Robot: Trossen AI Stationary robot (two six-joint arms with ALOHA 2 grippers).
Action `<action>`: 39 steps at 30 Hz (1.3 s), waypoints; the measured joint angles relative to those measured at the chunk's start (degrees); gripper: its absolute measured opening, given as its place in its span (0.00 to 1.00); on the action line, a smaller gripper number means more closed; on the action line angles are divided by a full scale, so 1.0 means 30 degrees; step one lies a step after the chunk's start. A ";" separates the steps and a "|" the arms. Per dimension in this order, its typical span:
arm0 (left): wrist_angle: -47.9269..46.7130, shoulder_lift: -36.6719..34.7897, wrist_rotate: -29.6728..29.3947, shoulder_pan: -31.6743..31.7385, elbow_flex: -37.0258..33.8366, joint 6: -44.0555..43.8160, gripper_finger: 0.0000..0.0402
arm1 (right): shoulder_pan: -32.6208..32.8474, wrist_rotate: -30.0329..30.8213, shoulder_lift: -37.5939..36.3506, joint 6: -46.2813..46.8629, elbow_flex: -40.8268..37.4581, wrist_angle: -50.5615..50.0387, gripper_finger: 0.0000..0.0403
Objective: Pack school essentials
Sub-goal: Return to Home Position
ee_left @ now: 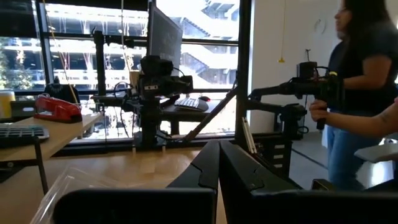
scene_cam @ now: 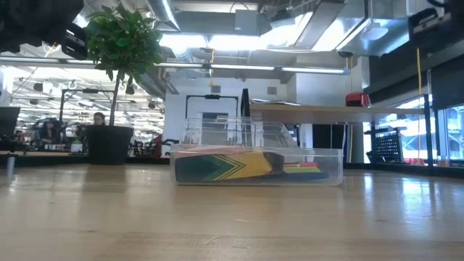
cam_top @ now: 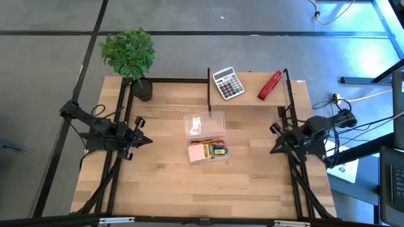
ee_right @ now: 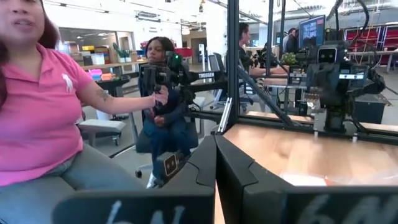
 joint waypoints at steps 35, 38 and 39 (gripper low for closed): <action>-0.0692 0.0007 -0.3519 -0.0007 0.0000 0.0149 0.00 | -0.0022 -0.0512 0.0138 0.1265 -0.3380 0.2444 0.02; -0.0685 0.0007 -0.3519 -0.0007 0.0000 0.0146 0.00 | -0.0022 -0.0514 0.0138 0.2181 -0.3380 0.2440 0.04; -0.0685 0.0007 -0.3519 -0.0007 0.0006 0.0146 0.00 | -0.0022 -0.0514 0.0138 0.2337 -0.3380 0.2440 0.04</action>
